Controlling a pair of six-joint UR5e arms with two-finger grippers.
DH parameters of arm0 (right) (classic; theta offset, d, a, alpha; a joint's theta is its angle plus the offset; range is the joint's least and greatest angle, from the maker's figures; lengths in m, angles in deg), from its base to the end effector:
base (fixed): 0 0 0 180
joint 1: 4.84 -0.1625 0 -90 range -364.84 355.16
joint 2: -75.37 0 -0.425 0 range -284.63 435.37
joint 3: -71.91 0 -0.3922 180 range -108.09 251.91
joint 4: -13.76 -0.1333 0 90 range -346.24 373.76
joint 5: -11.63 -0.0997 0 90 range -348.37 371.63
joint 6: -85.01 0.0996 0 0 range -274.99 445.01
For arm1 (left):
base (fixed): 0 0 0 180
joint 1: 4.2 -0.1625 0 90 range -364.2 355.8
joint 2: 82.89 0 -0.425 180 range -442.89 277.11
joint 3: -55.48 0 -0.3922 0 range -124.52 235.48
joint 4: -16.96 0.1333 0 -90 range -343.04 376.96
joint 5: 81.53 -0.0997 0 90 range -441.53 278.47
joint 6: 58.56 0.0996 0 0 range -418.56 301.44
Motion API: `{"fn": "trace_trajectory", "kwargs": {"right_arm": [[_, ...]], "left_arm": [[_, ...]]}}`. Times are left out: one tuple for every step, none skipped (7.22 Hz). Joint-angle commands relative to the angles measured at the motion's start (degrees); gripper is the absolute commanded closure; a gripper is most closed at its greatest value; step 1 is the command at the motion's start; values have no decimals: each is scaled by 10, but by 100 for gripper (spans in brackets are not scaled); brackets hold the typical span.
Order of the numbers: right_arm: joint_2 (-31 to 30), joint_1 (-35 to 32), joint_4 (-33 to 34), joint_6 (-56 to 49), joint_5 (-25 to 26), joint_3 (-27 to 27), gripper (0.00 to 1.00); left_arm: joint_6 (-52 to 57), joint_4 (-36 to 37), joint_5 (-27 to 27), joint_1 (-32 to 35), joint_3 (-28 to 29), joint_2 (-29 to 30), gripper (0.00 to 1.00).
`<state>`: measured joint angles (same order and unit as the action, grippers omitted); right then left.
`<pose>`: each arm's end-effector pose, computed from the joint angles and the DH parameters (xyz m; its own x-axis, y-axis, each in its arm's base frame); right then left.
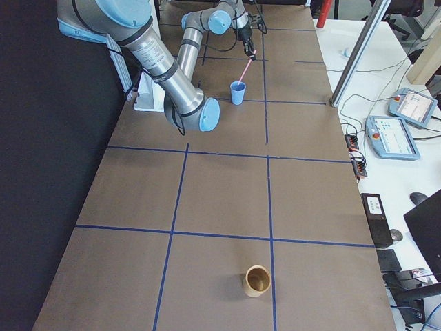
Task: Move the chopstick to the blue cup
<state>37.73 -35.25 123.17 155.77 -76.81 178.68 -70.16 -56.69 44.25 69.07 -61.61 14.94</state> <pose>-0.4630 -0.4295 0.0439 0.6991 0.0284 0.7145 -0.3109 0.9119 0.2680 0.0720 -0.5002 0.4039 0.7634 0.2209 -0.6069 -0.1219 0.9721 0.2005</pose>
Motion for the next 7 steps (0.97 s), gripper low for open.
{"fn": "trace_trajectory", "kwargs": {"right_arm": [[-3,8,-2,1,3,2,1],[-3,8,-2,2,-1,9,0],[-1,8,-2,2,-4,9,0],[-1,8,-2,1,-4,14,0],[-11,-8,2,-8,-7,34,0],[-55,-43,3,-20,-51,81,0],[-108,-93,3,-81,-119,129,0]], "left_arm": [[0,0,0,0,0,0,0],[0,0,0,0,2,0,0],[0,0,0,0,2,0,0],[-1,0,0,0,3,0,0],[-1,0,2,12,12,0,0],[6,-3,3,33,27,0,0],[21,-3,4,40,29,0,0]]}}
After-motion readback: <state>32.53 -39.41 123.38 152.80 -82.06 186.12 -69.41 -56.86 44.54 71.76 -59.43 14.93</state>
